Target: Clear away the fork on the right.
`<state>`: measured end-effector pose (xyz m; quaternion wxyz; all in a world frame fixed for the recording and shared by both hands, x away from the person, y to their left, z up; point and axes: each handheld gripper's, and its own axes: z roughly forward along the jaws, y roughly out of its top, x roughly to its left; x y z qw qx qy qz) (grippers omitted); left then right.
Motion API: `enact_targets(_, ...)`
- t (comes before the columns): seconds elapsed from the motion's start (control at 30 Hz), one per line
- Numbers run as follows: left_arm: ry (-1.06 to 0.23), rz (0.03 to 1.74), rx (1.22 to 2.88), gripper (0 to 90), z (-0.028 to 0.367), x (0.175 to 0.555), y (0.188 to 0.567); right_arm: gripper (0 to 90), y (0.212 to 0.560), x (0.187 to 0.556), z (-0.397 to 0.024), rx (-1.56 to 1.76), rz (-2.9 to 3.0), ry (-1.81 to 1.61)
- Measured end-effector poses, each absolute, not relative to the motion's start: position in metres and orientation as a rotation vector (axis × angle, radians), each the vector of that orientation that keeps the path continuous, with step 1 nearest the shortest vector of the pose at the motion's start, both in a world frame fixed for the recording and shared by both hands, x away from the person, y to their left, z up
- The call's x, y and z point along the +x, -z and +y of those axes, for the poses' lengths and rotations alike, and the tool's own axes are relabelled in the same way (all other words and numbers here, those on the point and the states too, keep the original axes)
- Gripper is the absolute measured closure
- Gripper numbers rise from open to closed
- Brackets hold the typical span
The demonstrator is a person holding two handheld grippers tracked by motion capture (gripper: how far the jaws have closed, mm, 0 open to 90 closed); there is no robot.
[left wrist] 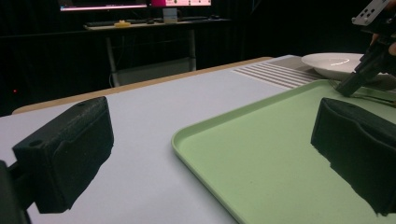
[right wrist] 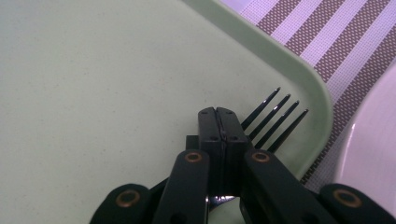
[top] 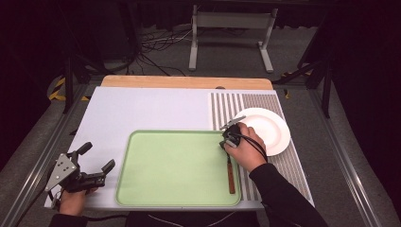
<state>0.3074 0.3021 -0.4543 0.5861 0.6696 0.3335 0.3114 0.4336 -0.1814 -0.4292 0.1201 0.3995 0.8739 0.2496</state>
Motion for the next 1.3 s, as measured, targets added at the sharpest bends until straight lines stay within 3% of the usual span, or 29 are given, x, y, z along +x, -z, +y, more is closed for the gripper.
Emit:
enact_targets(0.13, -0.726, 0.777, 1.56, 0.0, 0.302, 0.307, 0.454, 85.0, 0.422, 0.431, -0.181, 1.141, 2.539, -0.78)
enact_targets(0.23, -0.726, 0.778, 1.56, 0.0, 0.302, 0.307, 0.454, 75.0, 0.411, 0.428, -0.181, 1.11, 2.515, -0.848)
enact_targets(0.3, -0.726, 0.778, 1.56, 0.0, 0.302, 0.307, 0.454, 63.3, 0.403, 0.425, -0.182, 1.084, 2.5, -0.911)
enact_targets(0.33, -0.726, 0.778, 1.56, 0.0, 0.302, 0.307, 0.454, 63.3, 0.403, 0.425, -0.182, 1.084, 2.5, -0.911)
enact_targets(0.37, -0.725, 0.779, 1.559, 0.0, 0.302, 0.307, 0.454, 44.4, 0.396, 0.422, -0.183, 1.034, 2.485, -0.962)
enact_targets(0.47, -0.725, 0.779, 1.559, 0.0, 0.302, 0.307, 0.454, 32.2, 0.39, 0.42, -0.187, 0.956, 2.459, -1.039)
enact_targets(0.67, -0.726, 0.781, 1.557, 0.0, 0.303, 0.307, 0.455, 26.6, 0.379, 0.41, -0.201, 0.894, 2.422, -1.104)
enact_targets(0.7, -0.725, 0.784, 1.556, 0.0, 0.303, 0.308, 0.455, 21.3, 0.375, 0.405, -0.209, 0.825, 2.386, -1.114)
enact_targets(1.3, -0.728, 0.79, 1.563, 0.0, 0.302, 0.308, 0.455, 10.6, 0.369, 0.369, -0.265, 0.685, 2.197, -1.38)
